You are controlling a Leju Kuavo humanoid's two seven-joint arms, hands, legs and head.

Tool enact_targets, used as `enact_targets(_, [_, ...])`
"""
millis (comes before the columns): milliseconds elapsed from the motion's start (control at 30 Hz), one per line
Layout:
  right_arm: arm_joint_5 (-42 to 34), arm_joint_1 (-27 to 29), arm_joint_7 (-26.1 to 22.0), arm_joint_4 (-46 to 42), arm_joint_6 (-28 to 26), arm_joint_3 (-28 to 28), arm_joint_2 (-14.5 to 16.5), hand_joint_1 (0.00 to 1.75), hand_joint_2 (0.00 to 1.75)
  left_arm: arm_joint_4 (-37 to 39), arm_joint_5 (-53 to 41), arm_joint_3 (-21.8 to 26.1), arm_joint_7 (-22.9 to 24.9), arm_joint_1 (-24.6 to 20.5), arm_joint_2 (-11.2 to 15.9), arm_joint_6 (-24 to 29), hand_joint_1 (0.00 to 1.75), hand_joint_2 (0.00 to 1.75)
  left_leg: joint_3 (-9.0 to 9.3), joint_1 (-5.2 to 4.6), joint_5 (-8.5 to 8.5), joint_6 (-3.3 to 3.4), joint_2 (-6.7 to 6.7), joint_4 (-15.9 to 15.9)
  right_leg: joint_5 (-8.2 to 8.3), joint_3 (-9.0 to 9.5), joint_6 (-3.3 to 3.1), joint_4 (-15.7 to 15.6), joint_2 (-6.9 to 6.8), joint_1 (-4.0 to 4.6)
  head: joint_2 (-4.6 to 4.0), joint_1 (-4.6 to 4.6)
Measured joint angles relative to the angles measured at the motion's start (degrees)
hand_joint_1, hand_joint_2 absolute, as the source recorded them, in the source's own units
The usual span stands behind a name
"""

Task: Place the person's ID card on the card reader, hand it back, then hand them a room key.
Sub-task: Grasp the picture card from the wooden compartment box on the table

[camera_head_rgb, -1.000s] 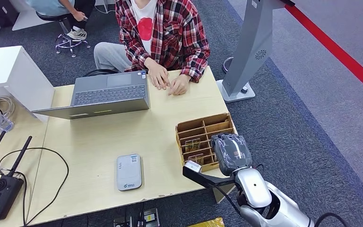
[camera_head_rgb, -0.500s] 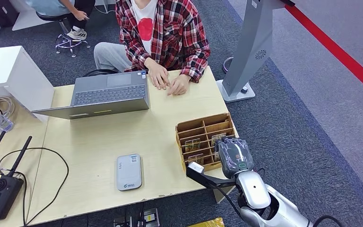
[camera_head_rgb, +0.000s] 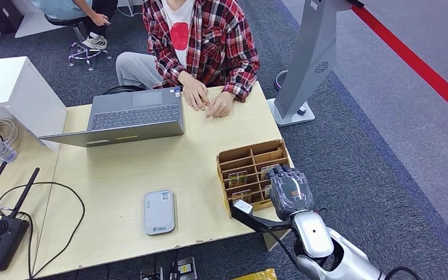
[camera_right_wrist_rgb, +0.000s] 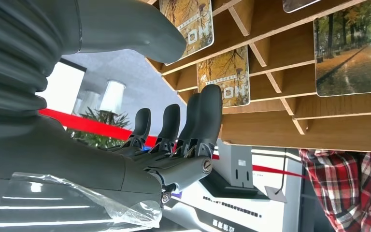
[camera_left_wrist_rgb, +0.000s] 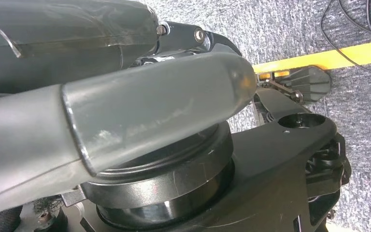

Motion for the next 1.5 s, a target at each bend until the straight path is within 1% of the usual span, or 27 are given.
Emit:
enact_targets(367, [0.21, 0.26, -0.07, 0.6, -0.08, 0.02, 0.14, 0.97, 1.75, 0.0, -0.22, 0.0, 0.0, 0.0, 0.11, -0.1, 0.0, 0.0, 0.0, 0.0, 0.0, 0.0, 0.0, 0.0, 0.0, 0.0, 0.0, 0.0, 0.0, 0.0, 0.0, 0.0])
enact_targets(533, [-0.55, 0.34, -0.9, 1.67, -0.8, 0.02, 0.31, 1.0, 1.75, 0.0, -0.56, 0.0, 0.0, 0.0, 0.15, -0.21, 0.0, 0.0, 0.0, 0.0, 0.0, 0.0, 0.0, 0.0, 0.0, 0.0, 0.0, 0.0, 0.0, 0.0, 0.0, 0.0])
enact_targets(667, [-0.94, 0.34, -1.49, 3.01, -1.34, 0.03, 0.52, 0.98, 1.75, 0.0, -0.66, -0.02, 0.0, 0.0, 0.17, -0.3, 0.0, 0.0, 0.0, 0.0, 0.0, 0.0, 0.0, 0.0, 0.0, 0.01, 0.0, 0.0, 0.0, 0.0, 0.0, 0.0])
enact_targets(900, [-0.94, 0.13, -2.27, 4.83, -2.09, 0.04, 1.07, 1.0, 1.75, 0.0, -0.76, -0.02, 0.02, 0.0, 0.28, -0.33, 0.0, 0.0, 0.0, 0.0, 0.0, 0.0, 0.0, 0.0, 0.0, 0.01, 0.0, 0.0, -0.01, 0.0, 0.0, 0.0])
enact_targets(1133, [-0.34, -0.29, -2.5, 5.76, -2.31, 0.02, 1.48, 0.99, 1.75, 0.0, -0.79, -0.02, 0.02, 0.0, 0.31, -0.35, 0.0, 0.0, 0.0, 0.0, 0.0, 0.0, 0.0, 0.0, 0.0, 0.02, 0.0, 0.0, -0.01, 0.0, 0.0, 0.0])
enact_targets(1500, [2.66, -0.38, -2.04, 5.57, -2.44, -0.42, 1.72, 0.96, 1.75, 0.0, -0.72, -0.02, 0.02, 0.0, 0.43, -0.34, 0.0, 0.0, 0.0, 0.0, 0.0, 0.0, 0.0, 0.0, 0.0, 0.01, 0.0, 0.0, 0.0, 0.0, 0.0, 0.0])
